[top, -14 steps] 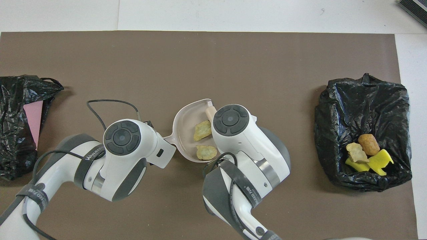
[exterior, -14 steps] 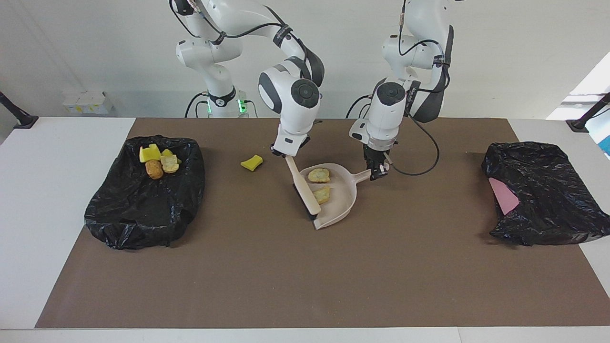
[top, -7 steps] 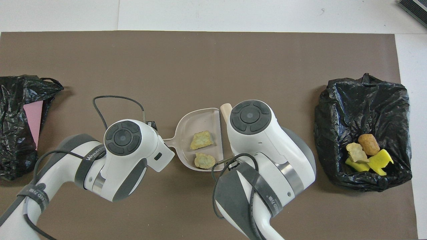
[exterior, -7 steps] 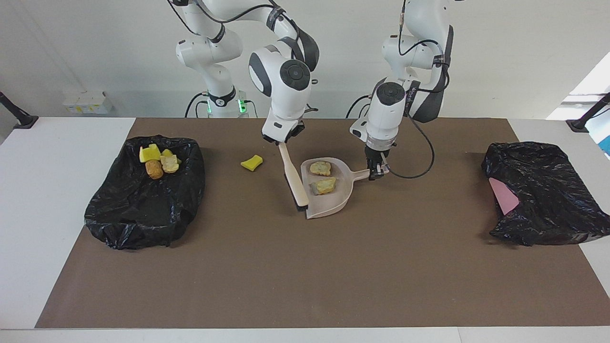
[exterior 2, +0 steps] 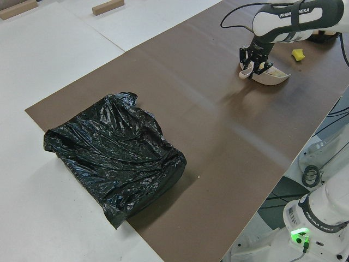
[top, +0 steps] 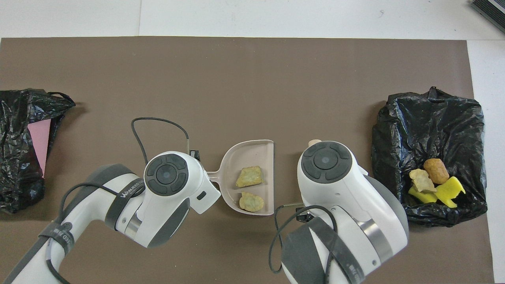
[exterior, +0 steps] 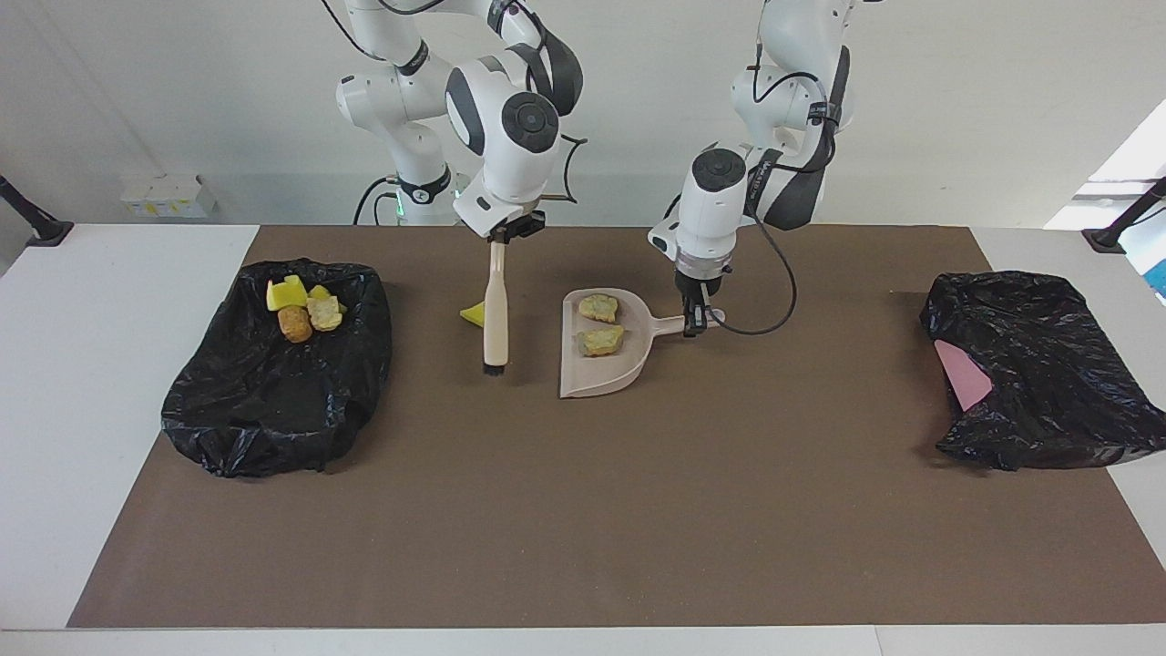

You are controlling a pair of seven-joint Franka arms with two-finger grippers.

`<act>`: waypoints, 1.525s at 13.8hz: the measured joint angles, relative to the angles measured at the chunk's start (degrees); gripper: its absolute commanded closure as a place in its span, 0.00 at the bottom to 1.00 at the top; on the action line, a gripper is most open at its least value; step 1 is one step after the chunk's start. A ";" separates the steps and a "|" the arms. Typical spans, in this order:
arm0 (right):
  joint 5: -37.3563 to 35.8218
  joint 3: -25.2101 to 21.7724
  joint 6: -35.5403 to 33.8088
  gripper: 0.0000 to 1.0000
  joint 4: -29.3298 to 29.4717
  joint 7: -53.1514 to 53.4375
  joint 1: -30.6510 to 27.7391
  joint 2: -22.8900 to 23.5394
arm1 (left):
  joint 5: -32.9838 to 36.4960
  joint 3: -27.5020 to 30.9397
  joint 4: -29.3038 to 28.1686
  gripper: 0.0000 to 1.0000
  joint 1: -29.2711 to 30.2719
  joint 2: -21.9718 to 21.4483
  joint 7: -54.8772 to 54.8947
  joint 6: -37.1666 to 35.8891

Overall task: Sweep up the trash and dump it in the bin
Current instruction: 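Sweep the last chunk and yellow sponge into the dustpan with the brush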

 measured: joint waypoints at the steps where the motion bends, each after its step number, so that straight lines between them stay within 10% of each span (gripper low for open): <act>1: -0.01 -0.01 0.46 1.00 -2.86 1.15 -0.17 -1.74 | 0.00 -0.03 0.00 1.00 -0.26 0.00 -0.40 -0.12; 11: 5.15 0.36 16.99 1.00 -27.14 5.53 -2.56 -16.12 | 0.00 -0.01 -0.28 1.00 -2.91 -0.84 -6.89 -2.38; 21: 18.38 0.72 28.93 1.00 -15.89 5.86 2.41 -3.99 | 0.00 -0.05 -2.19 1.00 -5.40 -1.70 -12.28 -2.09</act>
